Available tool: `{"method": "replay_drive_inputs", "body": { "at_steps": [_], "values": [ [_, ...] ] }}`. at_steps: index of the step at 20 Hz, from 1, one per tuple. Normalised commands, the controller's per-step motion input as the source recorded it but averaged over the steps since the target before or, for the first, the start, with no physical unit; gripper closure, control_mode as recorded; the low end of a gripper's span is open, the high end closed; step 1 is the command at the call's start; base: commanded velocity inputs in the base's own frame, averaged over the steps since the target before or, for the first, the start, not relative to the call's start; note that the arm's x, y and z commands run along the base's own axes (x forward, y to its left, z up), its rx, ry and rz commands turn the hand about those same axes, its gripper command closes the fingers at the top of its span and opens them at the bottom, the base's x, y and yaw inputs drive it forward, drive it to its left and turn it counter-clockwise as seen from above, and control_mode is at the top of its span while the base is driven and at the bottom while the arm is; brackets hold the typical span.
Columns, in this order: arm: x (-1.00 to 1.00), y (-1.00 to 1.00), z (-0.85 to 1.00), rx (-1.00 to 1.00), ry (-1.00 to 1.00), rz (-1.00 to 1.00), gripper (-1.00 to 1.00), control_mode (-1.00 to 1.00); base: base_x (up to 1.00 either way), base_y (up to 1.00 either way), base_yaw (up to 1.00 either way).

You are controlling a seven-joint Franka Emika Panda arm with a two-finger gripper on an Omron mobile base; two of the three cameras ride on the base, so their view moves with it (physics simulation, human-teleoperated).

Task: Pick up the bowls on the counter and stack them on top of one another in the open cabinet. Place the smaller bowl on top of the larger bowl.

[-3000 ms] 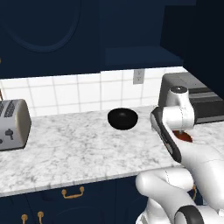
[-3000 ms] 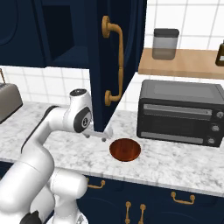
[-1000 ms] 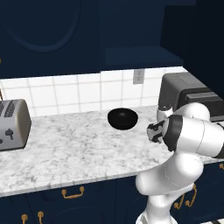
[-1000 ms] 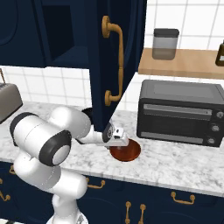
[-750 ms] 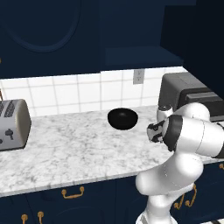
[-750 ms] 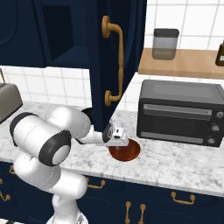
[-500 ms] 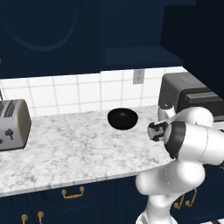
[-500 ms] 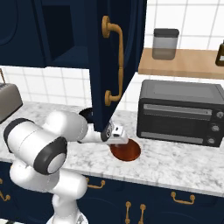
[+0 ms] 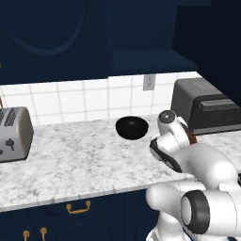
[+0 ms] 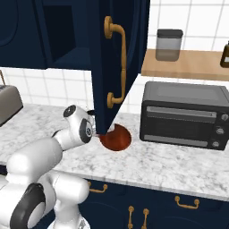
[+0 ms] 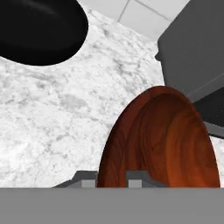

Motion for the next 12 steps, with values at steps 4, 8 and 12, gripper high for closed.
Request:
{"method": "replay_drive_inputs", "body": {
  "at_steps": [4, 8, 12],
  "values": [
    [0.02, 0.67, 0.56, -0.24, -0.25, 0.39, 1.00, -1.00, 0.00, 0.00, 0.00],
    [0.18, 0.69, 0.68, -0.19, -0.06, 0.44, 1.00, -1.00, 0.00, 0.00, 0.00],
    [0.19, 0.49, 0.93, -0.17, 0.00, 0.37, 1.00, -1.00, 0.00, 0.00, 0.00]
  ]
}}
